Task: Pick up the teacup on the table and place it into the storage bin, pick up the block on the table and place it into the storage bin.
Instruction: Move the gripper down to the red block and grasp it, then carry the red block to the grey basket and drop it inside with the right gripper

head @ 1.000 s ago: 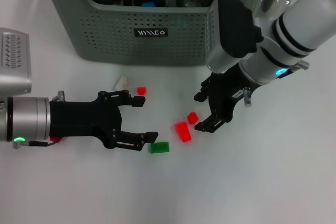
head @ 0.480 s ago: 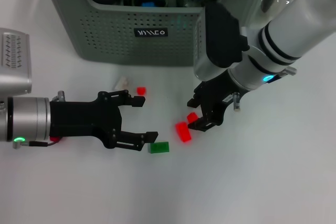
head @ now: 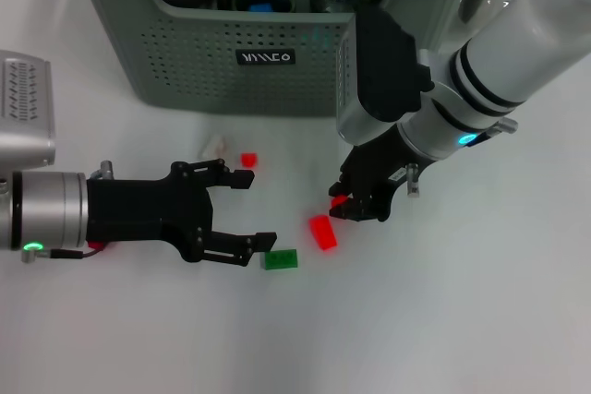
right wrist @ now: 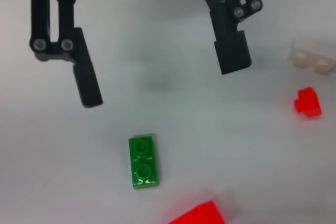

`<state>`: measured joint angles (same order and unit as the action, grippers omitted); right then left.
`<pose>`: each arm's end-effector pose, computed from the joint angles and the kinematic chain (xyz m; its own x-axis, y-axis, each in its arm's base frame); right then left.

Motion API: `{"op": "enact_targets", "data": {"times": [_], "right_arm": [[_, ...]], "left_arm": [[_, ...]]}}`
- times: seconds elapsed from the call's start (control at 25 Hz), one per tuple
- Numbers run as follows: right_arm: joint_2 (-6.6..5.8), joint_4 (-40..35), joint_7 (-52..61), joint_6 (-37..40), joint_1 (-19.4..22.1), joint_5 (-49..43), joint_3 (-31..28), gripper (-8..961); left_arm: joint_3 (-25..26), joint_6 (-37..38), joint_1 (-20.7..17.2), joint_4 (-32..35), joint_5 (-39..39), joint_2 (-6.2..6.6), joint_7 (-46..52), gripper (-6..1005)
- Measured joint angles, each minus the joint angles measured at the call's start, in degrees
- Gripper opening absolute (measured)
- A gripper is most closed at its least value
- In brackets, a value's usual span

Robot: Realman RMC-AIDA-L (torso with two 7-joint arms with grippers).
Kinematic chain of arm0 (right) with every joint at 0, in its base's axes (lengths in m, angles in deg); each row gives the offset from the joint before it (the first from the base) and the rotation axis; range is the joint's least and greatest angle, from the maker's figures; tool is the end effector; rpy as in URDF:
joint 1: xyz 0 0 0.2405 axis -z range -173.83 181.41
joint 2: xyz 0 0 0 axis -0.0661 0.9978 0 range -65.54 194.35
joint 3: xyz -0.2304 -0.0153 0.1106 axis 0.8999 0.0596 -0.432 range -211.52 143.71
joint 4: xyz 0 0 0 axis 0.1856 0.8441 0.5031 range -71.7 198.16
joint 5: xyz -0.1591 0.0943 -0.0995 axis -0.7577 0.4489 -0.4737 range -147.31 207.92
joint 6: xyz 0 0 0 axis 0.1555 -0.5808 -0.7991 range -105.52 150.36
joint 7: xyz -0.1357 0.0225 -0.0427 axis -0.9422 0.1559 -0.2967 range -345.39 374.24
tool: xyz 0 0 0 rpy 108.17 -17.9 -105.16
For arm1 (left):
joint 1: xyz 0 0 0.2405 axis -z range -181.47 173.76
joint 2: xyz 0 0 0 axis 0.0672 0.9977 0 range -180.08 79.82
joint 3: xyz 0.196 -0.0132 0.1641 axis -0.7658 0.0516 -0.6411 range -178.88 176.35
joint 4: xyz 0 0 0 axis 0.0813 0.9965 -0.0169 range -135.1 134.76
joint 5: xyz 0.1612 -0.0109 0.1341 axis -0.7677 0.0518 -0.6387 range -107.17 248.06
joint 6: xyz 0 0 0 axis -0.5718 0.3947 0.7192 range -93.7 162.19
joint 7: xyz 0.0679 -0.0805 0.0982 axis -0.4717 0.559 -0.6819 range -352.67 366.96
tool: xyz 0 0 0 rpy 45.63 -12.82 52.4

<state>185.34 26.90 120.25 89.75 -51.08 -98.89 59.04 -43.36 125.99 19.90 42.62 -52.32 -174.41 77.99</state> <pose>0.1559 0.3678 -0.1188 0.9392 -0.0124 0.3432 -0.0098 -0.9999 -0.0092 -0.2790 0.2813 -0.0349 0.8761 0.2889 0.3861 0.3540 -0.9290 -0.1080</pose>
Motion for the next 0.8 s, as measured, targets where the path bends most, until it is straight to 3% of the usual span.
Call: {"op": "enact_targets", "data": {"times": [0.32,0.44,0.6,0.8], "right_arm": [[-0.78,-4.56,2.52,3.79,1.01,-0.11,-1.62,236],[-1.63,-12.1,4.23,9.96,3.14,-0.73,-6.22,215],[-1.81,-25.43,8.11,21.61,4.56,-0.68,-14.68,218],[-1.53,-38.34,16.11,32.68,-0.12,3.77,-28.33,235]], "left_arm": [[0.01,0.14,-0.09,0.0,0.05,0.0,0.0,920],[0.73,0.41,-0.1,0.0,0.0,0.0,0.0,920],[1.3,0.78,-0.21,0.05,0.06,0.07,0.0,920],[1.31,1.11,-0.11,0.13,0.1,0.1,-0.03,919]]}}
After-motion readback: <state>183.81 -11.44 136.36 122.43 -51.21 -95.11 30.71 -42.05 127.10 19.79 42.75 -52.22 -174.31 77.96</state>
